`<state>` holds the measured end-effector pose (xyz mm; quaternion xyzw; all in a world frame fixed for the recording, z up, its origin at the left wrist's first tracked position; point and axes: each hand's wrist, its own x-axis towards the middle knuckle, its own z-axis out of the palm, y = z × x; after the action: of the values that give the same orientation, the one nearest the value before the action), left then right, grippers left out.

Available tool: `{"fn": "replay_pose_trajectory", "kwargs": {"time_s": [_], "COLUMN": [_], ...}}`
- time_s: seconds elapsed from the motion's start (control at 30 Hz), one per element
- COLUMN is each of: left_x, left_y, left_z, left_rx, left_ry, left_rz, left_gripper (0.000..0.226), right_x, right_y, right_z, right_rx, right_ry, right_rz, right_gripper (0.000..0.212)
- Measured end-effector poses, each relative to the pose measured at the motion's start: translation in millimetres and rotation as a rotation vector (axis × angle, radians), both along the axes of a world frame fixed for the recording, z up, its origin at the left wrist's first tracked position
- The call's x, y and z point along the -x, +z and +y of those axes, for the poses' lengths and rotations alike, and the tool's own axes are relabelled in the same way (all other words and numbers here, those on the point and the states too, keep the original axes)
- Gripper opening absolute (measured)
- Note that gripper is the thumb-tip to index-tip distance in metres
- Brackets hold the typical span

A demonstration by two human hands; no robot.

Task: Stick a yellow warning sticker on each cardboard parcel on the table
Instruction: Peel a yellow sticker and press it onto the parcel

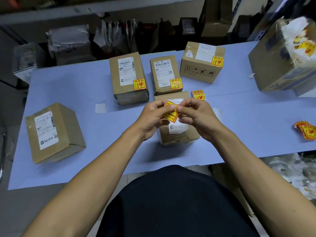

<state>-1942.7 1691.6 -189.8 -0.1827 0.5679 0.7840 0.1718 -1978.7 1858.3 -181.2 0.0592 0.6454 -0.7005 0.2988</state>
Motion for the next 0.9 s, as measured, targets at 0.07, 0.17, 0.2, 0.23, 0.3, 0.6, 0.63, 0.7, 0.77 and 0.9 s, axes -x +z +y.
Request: {"fn": "replay_pose_trajectory", "kwargs": {"time_s": [0.07, 0.17, 0.2, 0.23, 0.3, 0.6, 0.63, 0.7, 0.77, 0.9], "left_x": [0.6, 1.7, 2.4, 3.1, 4.2, 4.5, 4.6, 4.7, 4.6, 5.0], "left_y": [2.1, 5.8, 7.4, 9.1, 11.8, 18.8, 18.8, 18.6, 18.4, 18.7], "left_z": [-0.1, -3.8, -5.7, -7.4, -10.8, -18.2, -18.5, -19.1, -20.1, -21.9], "left_rx": [-0.036, -0.069, -0.074, -0.076, -0.076, -0.111, -0.109, -0.108, -0.112, -0.115], "left_ry": [0.029, 0.019, 0.012, 0.003, -0.033, -0.148, -0.153, -0.163, -0.174, -0.195], "left_rz": [0.015, 0.029, 0.022, 0.012, 0.001, 0.025, 0.024, 0.024, 0.026, 0.027], "left_gripper": [0.010, 0.011, 0.012, 0.012, 0.012, 0.008, 0.009, 0.011, 0.010, 0.010], "right_x": [-4.0, -3.9, -2.5, -1.1, 0.8, -2.0, -2.6, -3.7, -4.4, -5.0], "right_y": [2.1, 7.8, 9.9, 11.9, 14.6, 18.0, 18.0, 18.2, 18.4, 17.5], "right_z": [-2.6, -1.8, -0.1, 1.9, 5.1, 5.9, 6.0, 6.3, 7.0, 7.7], "right_rx": [0.014, 0.079, 0.106, 0.126, 0.145, 0.192, 0.199, 0.212, 0.226, 0.243], "right_ry": [0.020, 0.031, 0.042, 0.064, 0.121, 0.237, 0.242, 0.252, 0.262, 0.277], "right_rz": [0.006, -0.064, -0.099, -0.123, -0.135, -0.101, -0.100, -0.102, -0.105, -0.114], "right_gripper": [0.006, 0.007, 0.009, 0.010, 0.013, 0.014, 0.013, 0.009, 0.008, 0.008]}}
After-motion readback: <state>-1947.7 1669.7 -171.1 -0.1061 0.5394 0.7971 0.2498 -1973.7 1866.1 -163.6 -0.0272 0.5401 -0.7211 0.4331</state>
